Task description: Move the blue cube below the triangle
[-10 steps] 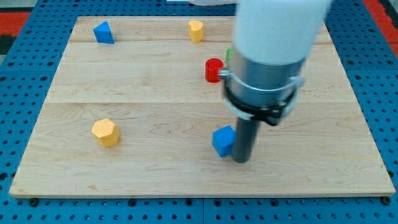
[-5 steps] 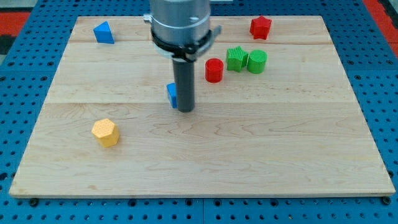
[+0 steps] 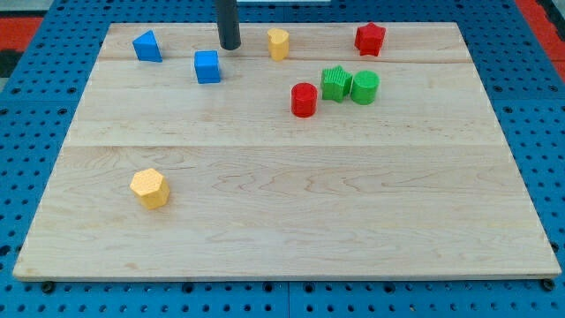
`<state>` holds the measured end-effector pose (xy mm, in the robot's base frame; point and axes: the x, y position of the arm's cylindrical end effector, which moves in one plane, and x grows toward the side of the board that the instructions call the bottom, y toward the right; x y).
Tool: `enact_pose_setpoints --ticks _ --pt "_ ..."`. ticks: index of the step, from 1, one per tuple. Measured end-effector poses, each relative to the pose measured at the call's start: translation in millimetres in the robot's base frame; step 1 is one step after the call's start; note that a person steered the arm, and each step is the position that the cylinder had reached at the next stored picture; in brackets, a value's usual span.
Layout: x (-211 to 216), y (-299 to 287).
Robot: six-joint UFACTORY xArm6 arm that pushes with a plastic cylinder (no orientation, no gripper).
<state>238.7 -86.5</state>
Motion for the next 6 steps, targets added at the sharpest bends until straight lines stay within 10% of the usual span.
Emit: enact_pose_setpoints --ticks 6 --pt "79.3 30.1"
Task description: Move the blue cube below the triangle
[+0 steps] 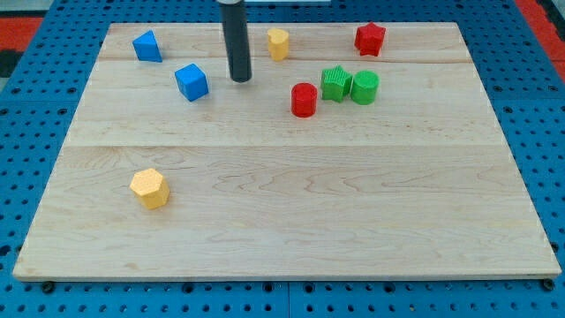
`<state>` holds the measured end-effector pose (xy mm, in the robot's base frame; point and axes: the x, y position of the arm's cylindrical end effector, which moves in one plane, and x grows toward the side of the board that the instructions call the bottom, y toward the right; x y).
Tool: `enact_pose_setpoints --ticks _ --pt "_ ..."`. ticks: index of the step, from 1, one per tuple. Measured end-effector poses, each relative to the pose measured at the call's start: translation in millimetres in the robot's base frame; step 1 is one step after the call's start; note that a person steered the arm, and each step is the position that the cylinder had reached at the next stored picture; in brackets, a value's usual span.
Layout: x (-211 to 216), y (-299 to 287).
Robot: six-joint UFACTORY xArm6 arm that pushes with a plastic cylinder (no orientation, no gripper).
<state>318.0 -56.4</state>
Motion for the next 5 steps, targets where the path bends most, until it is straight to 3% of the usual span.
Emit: enact_pose_setpoints --ticks 2,4,5 --pt "5.9 -127.0" --pt "-32.7 -151.5" --pt "-15.0 -200.4"
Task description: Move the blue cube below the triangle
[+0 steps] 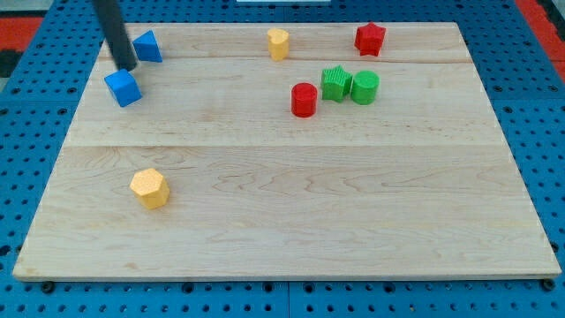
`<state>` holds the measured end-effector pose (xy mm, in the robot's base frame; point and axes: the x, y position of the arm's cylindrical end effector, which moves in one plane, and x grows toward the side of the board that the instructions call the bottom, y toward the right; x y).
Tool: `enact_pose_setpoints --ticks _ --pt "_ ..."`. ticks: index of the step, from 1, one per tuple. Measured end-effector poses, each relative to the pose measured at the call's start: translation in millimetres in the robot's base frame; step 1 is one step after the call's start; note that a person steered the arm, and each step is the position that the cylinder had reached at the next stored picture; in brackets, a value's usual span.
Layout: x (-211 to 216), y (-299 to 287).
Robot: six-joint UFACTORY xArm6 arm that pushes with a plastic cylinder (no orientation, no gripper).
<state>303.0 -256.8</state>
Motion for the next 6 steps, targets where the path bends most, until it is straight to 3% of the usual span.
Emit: enact_pose_setpoints --ticks 1,4,6 --pt "16.7 -20.9" --pt "37.0 84.5" --pt "34.1 86.7"
